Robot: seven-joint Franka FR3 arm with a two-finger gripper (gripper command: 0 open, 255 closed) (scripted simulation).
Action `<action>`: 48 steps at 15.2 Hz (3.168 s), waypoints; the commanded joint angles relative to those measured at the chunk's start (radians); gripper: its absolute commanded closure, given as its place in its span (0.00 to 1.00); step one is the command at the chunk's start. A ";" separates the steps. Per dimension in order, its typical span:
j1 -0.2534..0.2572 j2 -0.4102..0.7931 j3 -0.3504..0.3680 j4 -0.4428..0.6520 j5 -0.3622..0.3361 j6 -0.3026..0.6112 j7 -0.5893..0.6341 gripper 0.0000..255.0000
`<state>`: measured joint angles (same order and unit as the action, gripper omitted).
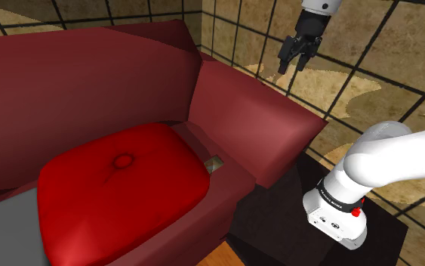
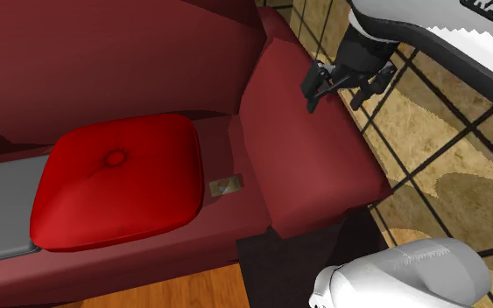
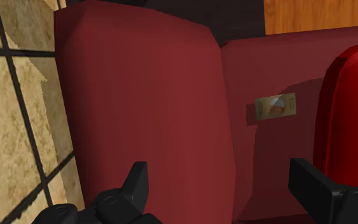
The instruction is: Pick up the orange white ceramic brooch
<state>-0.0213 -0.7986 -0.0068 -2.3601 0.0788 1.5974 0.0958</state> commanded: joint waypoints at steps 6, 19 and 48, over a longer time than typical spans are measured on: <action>-0.031 -0.064 0.117 -0.171 0.081 0.122 0.236 0.00; -0.076 0.068 0.519 -0.392 0.349 0.532 0.861 0.00; -0.440 1.023 0.932 -0.223 -0.601 1.145 2.271 1.00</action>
<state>-0.4617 0.2227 0.9256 -2.5828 -0.5223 2.7422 2.3669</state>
